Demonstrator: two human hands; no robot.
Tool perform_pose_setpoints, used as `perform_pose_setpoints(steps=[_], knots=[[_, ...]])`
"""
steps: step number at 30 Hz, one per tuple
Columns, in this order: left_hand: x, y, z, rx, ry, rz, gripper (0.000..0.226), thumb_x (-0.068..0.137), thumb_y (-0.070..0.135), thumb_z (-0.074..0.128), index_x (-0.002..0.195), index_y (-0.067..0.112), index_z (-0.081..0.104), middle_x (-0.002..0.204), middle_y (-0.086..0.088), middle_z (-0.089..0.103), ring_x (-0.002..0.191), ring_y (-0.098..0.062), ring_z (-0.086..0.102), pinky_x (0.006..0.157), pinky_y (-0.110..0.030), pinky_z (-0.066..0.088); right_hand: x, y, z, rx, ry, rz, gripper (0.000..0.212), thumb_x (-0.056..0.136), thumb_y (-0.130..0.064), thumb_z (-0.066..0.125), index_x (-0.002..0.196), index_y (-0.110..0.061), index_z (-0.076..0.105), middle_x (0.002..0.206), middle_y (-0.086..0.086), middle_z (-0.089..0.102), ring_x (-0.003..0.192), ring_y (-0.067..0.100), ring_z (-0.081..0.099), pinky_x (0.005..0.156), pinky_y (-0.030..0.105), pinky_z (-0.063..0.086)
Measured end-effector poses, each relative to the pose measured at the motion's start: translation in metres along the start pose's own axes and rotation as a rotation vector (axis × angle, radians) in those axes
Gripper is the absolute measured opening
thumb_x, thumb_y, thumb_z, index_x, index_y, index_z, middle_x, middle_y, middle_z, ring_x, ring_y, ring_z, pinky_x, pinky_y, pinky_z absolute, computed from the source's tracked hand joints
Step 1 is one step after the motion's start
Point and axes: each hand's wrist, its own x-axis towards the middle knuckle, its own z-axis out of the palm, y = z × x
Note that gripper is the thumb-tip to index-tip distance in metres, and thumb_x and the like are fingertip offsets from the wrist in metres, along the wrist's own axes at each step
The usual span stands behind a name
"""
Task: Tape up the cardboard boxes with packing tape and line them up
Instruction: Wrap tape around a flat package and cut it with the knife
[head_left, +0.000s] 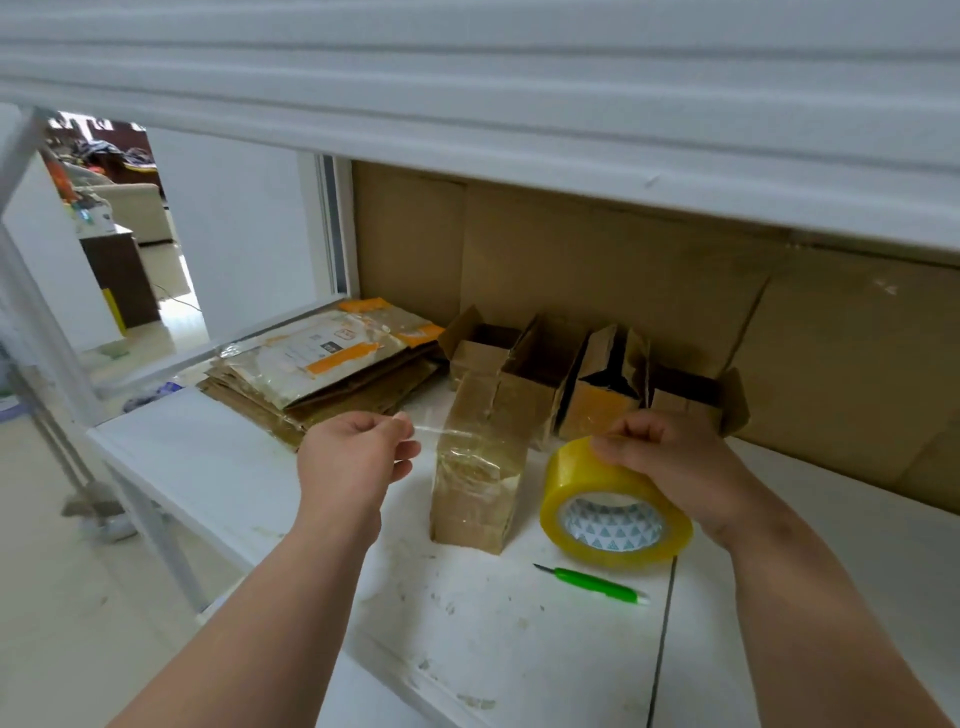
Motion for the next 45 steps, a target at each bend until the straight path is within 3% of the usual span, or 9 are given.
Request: perform_pose_setpoints(steps=[4, 13, 23, 27, 29, 32, 36, 41, 45], knots=[[0.001, -0.002, 0.002, -0.002, 0.026, 0.004, 0.011, 0.088, 0.008, 0.07, 0.078, 0.004, 0.071, 0.081, -0.014, 0.072, 0.075, -0.025, 0.072, 0.069, -0.036, 0.059, 0.007, -0.001, 0.0, -0.003, -0.011, 0.002, 0.018, 0.086, -0.035, 0.072, 0.076, -0.02, 0.072, 0.078, -0.004, 0.067, 0.078, 0.016, 0.065, 0.073, 0.033, 0.05], [0.003, -0.018, 0.001, 0.015, 0.042, -0.08, 0.005, 0.086, 0.005, 0.071, 0.081, 0.004, 0.07, 0.083, -0.014, 0.071, 0.078, -0.028, 0.072, 0.074, -0.04, 0.06, 0.016, 0.011, 0.008, -0.084, -0.1, 0.046, 0.02, 0.086, -0.04, 0.071, 0.076, -0.023, 0.068, 0.08, -0.005, 0.067, 0.078, 0.015, 0.066, 0.064, 0.027, 0.046], [0.003, -0.026, 0.002, 0.24, -0.141, -0.179, 0.024, 0.089, 0.032, 0.072, 0.085, 0.008, 0.072, 0.092, -0.008, 0.073, 0.088, -0.026, 0.068, 0.076, -0.044, 0.06, 0.023, 0.009, 0.032, -0.258, -0.162, 0.061, 0.02, 0.085, -0.047, 0.069, 0.088, -0.027, 0.065, 0.096, -0.005, 0.063, 0.09, 0.015, 0.062, 0.079, 0.034, 0.052], [0.006, -0.026, -0.001, 0.309, -0.175, -0.167, 0.036, 0.086, 0.04, 0.074, 0.109, 0.014, 0.067, 0.107, -0.004, 0.067, 0.1, -0.022, 0.063, 0.083, -0.043, 0.058, 0.027, 0.01, 0.036, -0.303, -0.133, 0.077, 0.014, 0.082, -0.046, 0.068, 0.081, -0.033, 0.063, 0.095, -0.005, 0.063, 0.095, 0.02, 0.06, 0.077, 0.034, 0.052], [0.006, -0.027, -0.001, 0.282, -0.214, -0.127, 0.035, 0.087, 0.033, 0.074, 0.118, 0.023, 0.061, 0.108, -0.001, 0.065, 0.101, -0.023, 0.063, 0.089, -0.044, 0.056, 0.027, 0.011, 0.039, -0.303, -0.122, 0.071, 0.013, 0.08, -0.047, 0.067, 0.08, -0.035, 0.063, 0.094, -0.005, 0.063, 0.096, 0.022, 0.059, 0.075, 0.034, 0.051], [0.005, -0.028, 0.002, 0.264, -0.221, 0.036, 0.021, 0.092, 0.01, 0.067, 0.102, 0.029, 0.068, 0.099, 0.001, 0.07, 0.101, -0.025, 0.065, 0.095, -0.045, 0.053, 0.027, 0.01, 0.043, -0.297, -0.125, 0.055, 0.014, 0.085, -0.046, 0.065, 0.083, -0.032, 0.062, 0.096, -0.006, 0.063, 0.095, 0.019, 0.06, 0.073, 0.031, 0.049], [0.002, -0.024, 0.005, 0.379, -0.243, 0.161, 0.038, 0.094, 0.002, 0.057, 0.086, 0.035, 0.074, 0.092, 0.015, 0.074, 0.096, -0.015, 0.067, 0.093, -0.041, 0.053, 0.023, 0.007, 0.044, -0.298, -0.111, 0.053, 0.013, 0.089, -0.045, 0.064, 0.088, -0.032, 0.061, 0.099, -0.01, 0.06, 0.096, 0.016, 0.059, 0.071, 0.028, 0.045], [-0.008, -0.015, 0.009, 0.358, -0.293, 0.12, 0.018, 0.1, 0.034, 0.051, 0.106, 0.037, 0.068, 0.111, 0.017, 0.067, 0.107, -0.012, 0.061, 0.099, -0.036, 0.048, 0.016, 0.007, 0.048, -0.269, -0.093, 0.059, 0.017, 0.091, -0.047, 0.061, 0.089, -0.031, 0.058, 0.097, -0.009, 0.06, 0.089, 0.011, 0.058, 0.068, 0.026, 0.046], [-0.005, -0.007, 0.018, 0.71, -0.273, 0.267, 0.062, 0.085, 0.063, 0.057, 0.13, 0.019, 0.058, 0.106, 0.011, 0.057, 0.094, -0.009, 0.053, 0.083, -0.03, 0.041, 0.011, 0.002, 0.059, -0.228, -0.099, 0.036, 0.016, 0.095, -0.043, 0.054, 0.094, -0.027, 0.059, 0.096, -0.006, 0.061, 0.088, 0.012, 0.059, 0.076, 0.033, 0.052]])
